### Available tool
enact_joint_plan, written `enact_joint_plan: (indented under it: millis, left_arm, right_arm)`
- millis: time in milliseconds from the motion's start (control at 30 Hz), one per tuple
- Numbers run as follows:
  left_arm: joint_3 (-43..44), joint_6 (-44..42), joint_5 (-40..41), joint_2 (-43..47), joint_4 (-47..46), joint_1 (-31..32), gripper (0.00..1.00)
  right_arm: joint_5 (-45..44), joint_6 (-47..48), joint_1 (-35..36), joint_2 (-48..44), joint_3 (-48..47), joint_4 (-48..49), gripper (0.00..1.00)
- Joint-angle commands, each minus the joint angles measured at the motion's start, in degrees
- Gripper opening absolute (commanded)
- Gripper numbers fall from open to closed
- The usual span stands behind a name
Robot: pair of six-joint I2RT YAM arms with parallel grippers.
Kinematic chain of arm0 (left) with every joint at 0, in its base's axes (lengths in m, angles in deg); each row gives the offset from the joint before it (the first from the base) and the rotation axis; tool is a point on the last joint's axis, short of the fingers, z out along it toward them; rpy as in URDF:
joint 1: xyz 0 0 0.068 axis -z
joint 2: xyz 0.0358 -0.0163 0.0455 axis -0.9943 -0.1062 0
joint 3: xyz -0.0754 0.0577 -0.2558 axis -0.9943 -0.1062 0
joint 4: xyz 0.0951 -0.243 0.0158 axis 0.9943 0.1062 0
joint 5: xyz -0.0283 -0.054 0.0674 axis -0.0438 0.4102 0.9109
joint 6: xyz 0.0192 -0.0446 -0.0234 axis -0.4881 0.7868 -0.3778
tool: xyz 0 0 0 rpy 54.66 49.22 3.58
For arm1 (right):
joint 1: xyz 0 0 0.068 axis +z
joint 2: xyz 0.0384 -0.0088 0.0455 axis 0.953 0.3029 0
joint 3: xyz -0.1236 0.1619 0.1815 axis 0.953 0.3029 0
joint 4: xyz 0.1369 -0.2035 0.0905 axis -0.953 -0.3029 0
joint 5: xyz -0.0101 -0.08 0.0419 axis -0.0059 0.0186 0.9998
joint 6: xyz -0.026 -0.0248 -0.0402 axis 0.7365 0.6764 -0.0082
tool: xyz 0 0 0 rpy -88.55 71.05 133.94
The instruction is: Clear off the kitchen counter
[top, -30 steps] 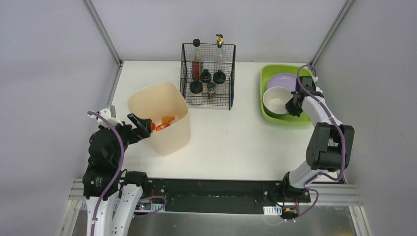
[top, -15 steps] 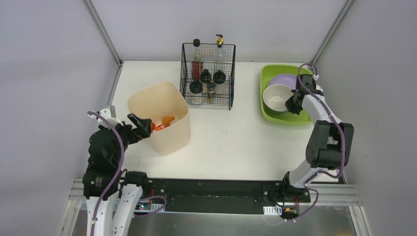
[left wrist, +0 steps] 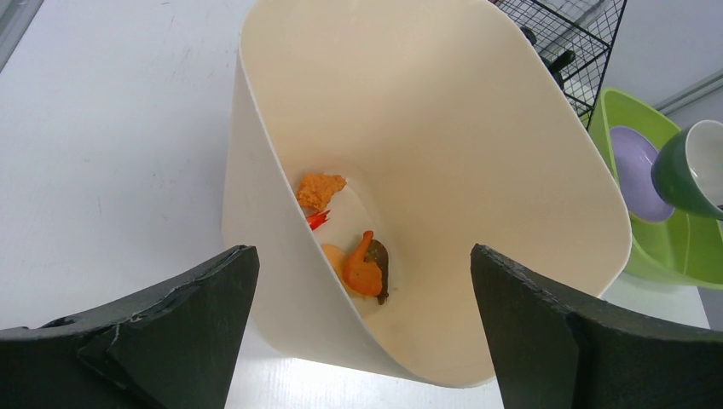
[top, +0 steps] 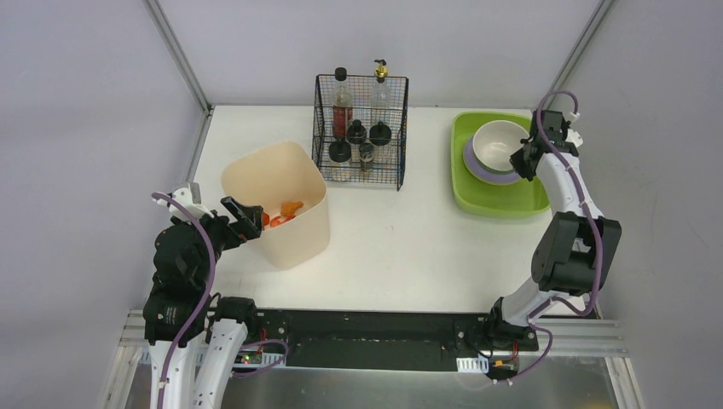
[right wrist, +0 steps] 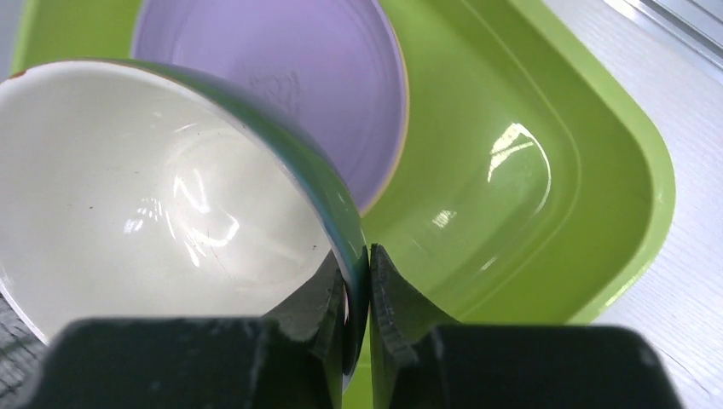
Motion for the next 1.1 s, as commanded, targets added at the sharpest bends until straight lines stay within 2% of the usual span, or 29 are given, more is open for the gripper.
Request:
enact_joint_plan:
  millis: [0, 467, 933, 1000, 1067]
  left_arm:
    - [0.3, 0.7, -1.0, -0.5, -1.0, -0.3, 1.00]
    - [0.4, 0.5, -0.9, -1.4, -1.0, -0.6, 1.00]
    - [0.3, 0.6, -0.9, -1.8, -1.0, -0.9, 1.00]
    - [0.3, 0.5, -0.9, -1.8, -1.0, -0.9, 1.00]
    - [0.4, 0.5, -1.0, -1.9, -1.0, -0.9, 1.00]
  right_arm:
    - [-0.1, -5.9, -1.3, 2.2, -8.0, 5.6, 0.00]
    - [2.1, -8.4, -3.1, 14.0, -12.0, 6.9, 0.00]
    - [1.0, -8.9, -3.6, 19.2, -12.7, 7.5, 0.00]
    - [1.1, -8.8, -3.7, 19.7, -13.2, 6.9, 0.08]
    - [1.2, -8.8, -3.7, 19.7, -13.2, 6.5, 0.10]
